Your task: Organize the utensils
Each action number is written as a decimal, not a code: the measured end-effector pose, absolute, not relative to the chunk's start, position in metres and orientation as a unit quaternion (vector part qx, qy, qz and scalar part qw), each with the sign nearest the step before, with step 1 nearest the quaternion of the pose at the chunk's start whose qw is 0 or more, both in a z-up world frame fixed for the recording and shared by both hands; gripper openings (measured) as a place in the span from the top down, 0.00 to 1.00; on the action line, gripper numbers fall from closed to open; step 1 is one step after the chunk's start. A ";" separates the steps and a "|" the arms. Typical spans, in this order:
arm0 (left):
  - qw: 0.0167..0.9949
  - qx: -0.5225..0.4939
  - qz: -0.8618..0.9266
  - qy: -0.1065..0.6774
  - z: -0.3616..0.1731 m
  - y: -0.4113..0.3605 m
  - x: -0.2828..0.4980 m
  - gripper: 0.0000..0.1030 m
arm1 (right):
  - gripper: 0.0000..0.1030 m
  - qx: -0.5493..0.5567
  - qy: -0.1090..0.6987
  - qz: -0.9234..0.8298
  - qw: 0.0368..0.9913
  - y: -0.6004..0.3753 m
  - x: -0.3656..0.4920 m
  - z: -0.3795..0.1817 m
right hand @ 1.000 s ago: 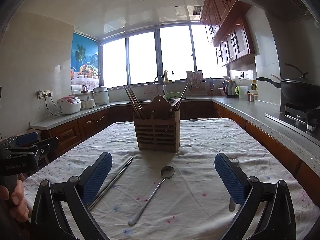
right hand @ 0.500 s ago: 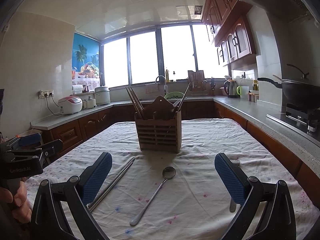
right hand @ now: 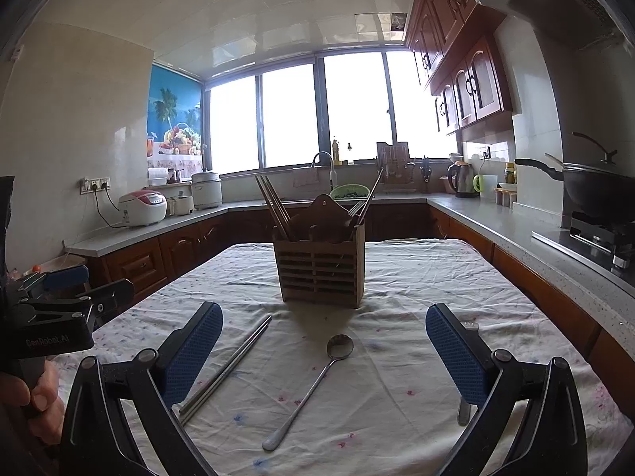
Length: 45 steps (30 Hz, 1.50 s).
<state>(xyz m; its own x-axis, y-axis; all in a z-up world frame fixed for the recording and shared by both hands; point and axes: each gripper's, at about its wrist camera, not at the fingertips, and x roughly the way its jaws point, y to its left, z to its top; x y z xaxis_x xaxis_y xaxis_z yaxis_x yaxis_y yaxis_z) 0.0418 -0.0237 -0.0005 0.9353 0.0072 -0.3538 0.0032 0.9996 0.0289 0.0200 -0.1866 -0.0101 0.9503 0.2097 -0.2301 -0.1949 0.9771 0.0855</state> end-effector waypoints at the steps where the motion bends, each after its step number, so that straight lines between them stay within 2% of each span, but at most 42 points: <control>1: 0.984 0.014 0.002 0.180 0.000 -0.023 0.042 0.00 | 0.00 0.031 0.120 0.102 0.987 -0.187 0.020 -0.010; 45: 0.984 0.017 0.001 0.179 -0.001 -0.025 0.048 0.00 | 0.00 0.036 0.121 0.100 0.987 -0.188 0.021 -0.007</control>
<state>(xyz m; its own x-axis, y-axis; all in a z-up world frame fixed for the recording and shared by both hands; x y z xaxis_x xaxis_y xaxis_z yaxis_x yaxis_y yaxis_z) 0.0481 -0.0249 -0.0013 0.9362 0.0076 -0.3515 0.0046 0.9994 0.0340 0.0207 -0.1877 -0.0069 0.9510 0.2060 -0.2307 -0.1887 0.9774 0.0948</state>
